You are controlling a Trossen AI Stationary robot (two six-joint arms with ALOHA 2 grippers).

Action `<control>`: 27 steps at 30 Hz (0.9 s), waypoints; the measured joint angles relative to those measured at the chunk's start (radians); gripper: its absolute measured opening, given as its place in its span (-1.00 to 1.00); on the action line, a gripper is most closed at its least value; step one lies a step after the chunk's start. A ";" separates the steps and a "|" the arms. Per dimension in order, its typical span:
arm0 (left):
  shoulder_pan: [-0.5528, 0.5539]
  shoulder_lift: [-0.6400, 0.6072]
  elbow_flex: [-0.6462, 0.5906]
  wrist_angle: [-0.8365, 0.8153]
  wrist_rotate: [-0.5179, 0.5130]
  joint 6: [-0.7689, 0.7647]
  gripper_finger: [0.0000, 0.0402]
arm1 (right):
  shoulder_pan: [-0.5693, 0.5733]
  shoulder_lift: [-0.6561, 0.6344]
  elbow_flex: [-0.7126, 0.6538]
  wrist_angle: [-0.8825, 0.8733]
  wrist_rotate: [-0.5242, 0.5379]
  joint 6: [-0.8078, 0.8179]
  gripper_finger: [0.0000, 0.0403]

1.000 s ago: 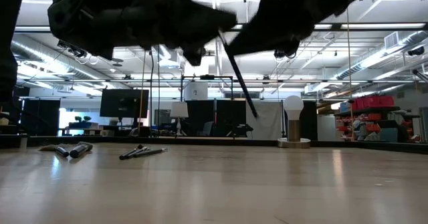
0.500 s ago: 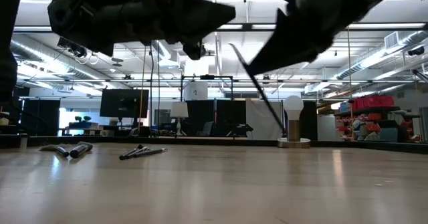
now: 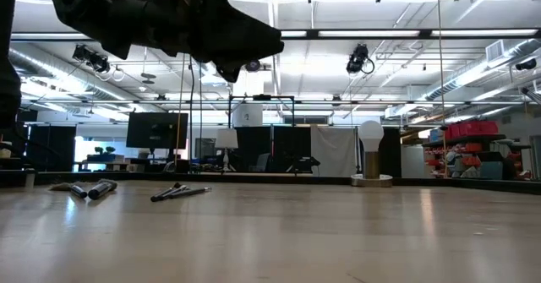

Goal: Put items in baskets/containers
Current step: Put the black liner brush into the transparent organizer

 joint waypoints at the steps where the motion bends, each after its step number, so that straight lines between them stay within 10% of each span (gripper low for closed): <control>1: 0.000 0.000 0.000 -0.001 -0.004 0.000 -0.45 | 0.032 -0.025 0.001 -0.042 -0.001 0.053 -1.00; 12: 0.000 0.000 0.000 -0.001 -0.011 0.001 -0.45 | 0.243 -0.063 0.145 -0.870 -0.281 0.740 -1.00; 27: 0.000 0.000 0.000 -0.007 -0.011 0.002 -0.45 | 0.358 0.132 0.077 -0.888 -0.465 1.066 -1.00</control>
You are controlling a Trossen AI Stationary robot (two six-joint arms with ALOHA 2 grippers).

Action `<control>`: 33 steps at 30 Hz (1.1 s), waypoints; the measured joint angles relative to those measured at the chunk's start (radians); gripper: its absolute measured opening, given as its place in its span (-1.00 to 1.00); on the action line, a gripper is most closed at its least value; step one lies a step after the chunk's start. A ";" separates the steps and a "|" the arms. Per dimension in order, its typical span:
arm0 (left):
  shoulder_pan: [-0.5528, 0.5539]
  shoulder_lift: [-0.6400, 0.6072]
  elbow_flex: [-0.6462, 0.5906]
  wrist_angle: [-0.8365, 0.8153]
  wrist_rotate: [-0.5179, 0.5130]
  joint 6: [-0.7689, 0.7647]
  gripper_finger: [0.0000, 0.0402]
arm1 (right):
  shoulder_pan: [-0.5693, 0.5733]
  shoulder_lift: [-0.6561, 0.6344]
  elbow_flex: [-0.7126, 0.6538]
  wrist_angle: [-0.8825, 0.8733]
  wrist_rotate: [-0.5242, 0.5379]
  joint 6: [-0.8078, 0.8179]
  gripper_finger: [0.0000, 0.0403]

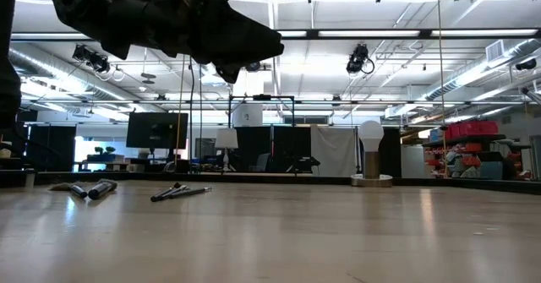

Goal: Put items in baskets/containers
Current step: Put the black liner brush into the transparent organizer, then put the black blush brush into the transparent organizer

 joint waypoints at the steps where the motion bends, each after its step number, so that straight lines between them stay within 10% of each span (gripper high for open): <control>1: 0.000 0.000 0.000 0.000 0.000 0.000 -0.45 | 0.000 0.009 0.000 0.003 0.000 0.000 -0.98; 16: 0.000 0.000 0.000 0.001 0.000 -0.003 -0.45 | -0.014 0.013 0.061 -0.031 -0.083 0.015 -0.04; 27: -0.024 -0.083 0.001 -0.141 -0.015 -0.069 -0.45 | -0.191 0.011 0.197 0.157 0.682 -0.410 -0.01; 33: -0.131 -0.266 0.000 -0.710 -0.255 -0.334 -0.45 | -0.386 0.012 0.106 0.603 0.735 -0.987 -0.05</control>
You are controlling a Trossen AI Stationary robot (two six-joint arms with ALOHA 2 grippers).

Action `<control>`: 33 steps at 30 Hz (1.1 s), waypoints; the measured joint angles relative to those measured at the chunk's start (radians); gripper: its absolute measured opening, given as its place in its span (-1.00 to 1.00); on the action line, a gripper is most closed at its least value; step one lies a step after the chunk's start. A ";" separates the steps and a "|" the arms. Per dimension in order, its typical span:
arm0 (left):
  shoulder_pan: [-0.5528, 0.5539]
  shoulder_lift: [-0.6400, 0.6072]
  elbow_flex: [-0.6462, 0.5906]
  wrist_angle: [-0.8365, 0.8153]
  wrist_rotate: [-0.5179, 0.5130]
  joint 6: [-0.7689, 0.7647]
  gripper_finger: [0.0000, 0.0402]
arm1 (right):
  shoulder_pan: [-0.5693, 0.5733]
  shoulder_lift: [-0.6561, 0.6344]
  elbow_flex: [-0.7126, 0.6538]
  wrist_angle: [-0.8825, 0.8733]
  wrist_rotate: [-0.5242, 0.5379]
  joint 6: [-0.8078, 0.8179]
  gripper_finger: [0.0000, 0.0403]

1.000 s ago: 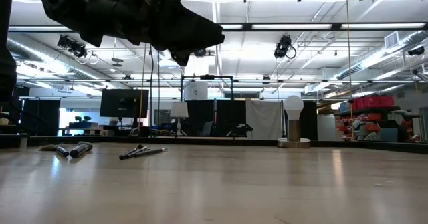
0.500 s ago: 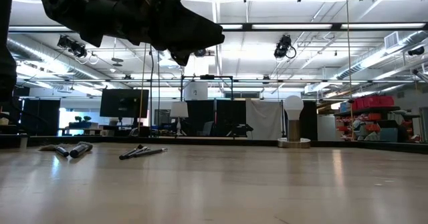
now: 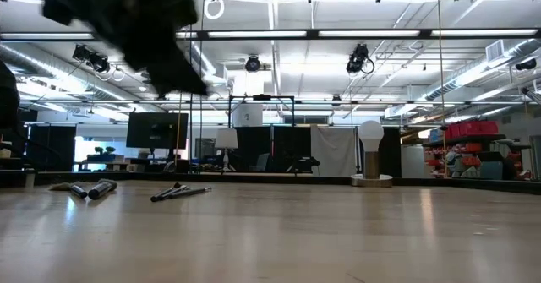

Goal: Put items in baskets/containers
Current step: Put the black blush brush into the transparent organizer

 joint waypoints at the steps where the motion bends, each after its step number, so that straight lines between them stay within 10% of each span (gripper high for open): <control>1: -0.024 -0.023 0.000 -0.110 -0.032 -0.085 -0.45 | -0.032 0.000 -0.022 0.092 -0.001 -0.106 -0.05; 8: -0.245 -0.090 -0.001 -0.703 -0.081 -0.807 -0.45 | -0.206 0.000 -0.181 0.624 -0.111 -0.683 -0.05; 17: -0.464 -0.083 -0.001 -1.017 -0.234 -1.440 -0.40 | -0.292 0.000 -0.342 0.898 -0.180 -0.816 -0.05; 26: -0.398 -0.070 -0.052 -0.972 -0.330 -1.620 0.13 | -0.287 0.001 -0.454 1.115 -0.186 -0.830 -0.05; 33: -0.293 0.013 -0.059 -0.737 -0.352 -1.481 0.13 | -0.287 0.001 -0.475 1.156 -0.186 -0.836 -0.05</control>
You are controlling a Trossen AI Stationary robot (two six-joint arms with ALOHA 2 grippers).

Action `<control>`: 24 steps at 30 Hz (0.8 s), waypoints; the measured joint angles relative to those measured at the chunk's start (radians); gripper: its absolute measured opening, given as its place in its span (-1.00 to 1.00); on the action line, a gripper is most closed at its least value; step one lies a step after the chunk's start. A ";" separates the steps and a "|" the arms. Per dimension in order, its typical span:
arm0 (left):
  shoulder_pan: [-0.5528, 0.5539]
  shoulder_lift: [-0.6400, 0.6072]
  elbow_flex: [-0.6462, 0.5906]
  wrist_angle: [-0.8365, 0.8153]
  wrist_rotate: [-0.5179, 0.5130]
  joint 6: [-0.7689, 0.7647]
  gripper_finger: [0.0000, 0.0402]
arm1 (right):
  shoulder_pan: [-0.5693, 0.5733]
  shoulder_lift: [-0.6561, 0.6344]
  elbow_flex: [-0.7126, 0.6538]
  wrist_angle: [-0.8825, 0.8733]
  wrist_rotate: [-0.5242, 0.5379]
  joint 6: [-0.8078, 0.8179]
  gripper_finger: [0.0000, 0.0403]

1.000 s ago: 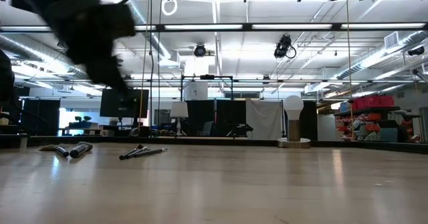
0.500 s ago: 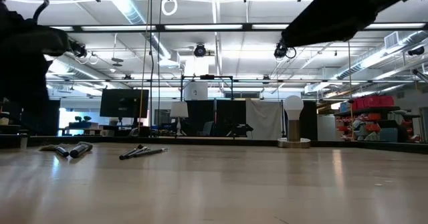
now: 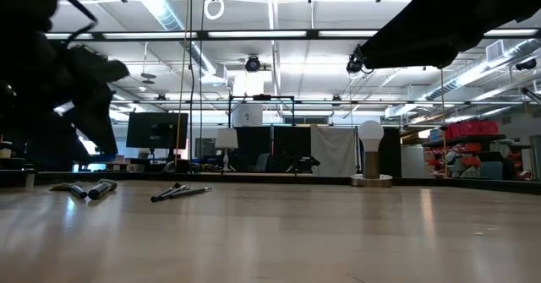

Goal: Put items in baskets/containers
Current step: Put the black blush brush into the transparent organizer

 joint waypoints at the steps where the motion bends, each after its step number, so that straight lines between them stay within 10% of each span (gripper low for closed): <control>1: 0.015 0.018 0.000 0.024 0.019 0.022 0.11 | 0.000 0.000 0.000 0.000 0.000 0.000 -0.05; 24: 0.108 0.214 0.002 0.186 0.072 0.184 -0.78 | 0.000 0.000 0.000 0.001 0.000 -0.022 -0.05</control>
